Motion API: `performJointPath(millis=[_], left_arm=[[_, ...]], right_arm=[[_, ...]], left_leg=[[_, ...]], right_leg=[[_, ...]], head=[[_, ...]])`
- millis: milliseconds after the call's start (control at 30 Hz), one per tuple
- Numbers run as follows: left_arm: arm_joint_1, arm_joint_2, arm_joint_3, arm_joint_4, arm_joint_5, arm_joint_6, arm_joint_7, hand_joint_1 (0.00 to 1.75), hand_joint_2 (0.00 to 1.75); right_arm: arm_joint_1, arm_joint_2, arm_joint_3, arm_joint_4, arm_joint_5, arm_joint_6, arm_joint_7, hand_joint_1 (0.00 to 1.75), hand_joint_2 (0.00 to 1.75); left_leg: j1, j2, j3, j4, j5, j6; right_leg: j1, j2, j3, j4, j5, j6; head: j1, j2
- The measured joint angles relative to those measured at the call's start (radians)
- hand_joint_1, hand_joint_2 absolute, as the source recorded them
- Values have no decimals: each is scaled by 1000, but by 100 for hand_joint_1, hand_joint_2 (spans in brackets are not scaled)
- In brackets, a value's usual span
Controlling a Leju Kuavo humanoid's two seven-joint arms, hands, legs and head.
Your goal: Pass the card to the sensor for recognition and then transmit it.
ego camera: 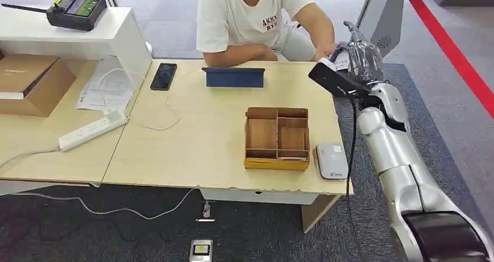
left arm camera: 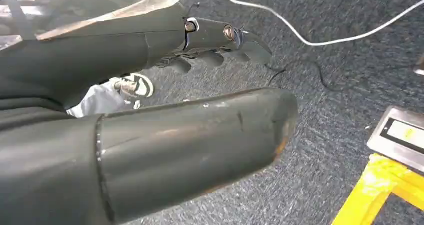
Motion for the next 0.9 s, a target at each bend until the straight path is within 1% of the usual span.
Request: performJointPath(millis=[100,233,267,300,333,500,533,800,900], left_arm=[[-9,0,-8,0,-3,0,2,0,0],[-13,0,-18,0,-2,0,4,0,0],[-13,0,-19,0,-2,0,4,0,0],[-13,0,-20,0,0,0,4,0,0],[-12,0,-22,0,1,0,5,0,0],[-12,0,-24,0,1,0,7,0,0],[-11,0,-24,0,2,1,7,0,0],[-8,0,-25,1,11,8,7,0,0],[-7,0,-25,1,15,13,7,0,0]], right_arm=[[-28,25,9,60,9,-3,11,175,175],[-42,45,20,116,11,-7,16,175,175],[-43,50,22,129,11,-11,16,159,175],[-44,54,23,144,11,-16,16,30,175],[-44,57,23,153,11,-20,16,0,175],[-44,72,24,189,6,-34,11,0,175],[-45,75,24,195,2,-36,6,0,0],[-67,91,24,230,-31,-39,-27,0,0],[-69,95,24,234,-72,-30,-51,0,0]], left_leg=[[0,0,0,0,0,0],[0,0,-1,0,0,0],[0,0,-1,0,0,0],[0,0,-2,0,0,0],[0,0,-2,0,0,0],[0,0,-2,0,0,0],[0,0,-2,0,0,0],[1,0,-2,0,0,0],[1,0,-1,0,0,-1]], right_leg=[[0,0,0,0,0,0],[0,0,-1,0,0,0],[0,0,-1,0,0,0],[0,0,-2,0,0,0],[0,0,-2,0,0,0],[0,0,-3,0,0,0],[0,0,-3,0,0,0],[1,0,-2,0,0,0],[1,0,-2,0,0,0]], head=[[0,0],[0,0],[0,0],[0,0],[0,0],[0,0],[0,0],[0,0],[0,0]])
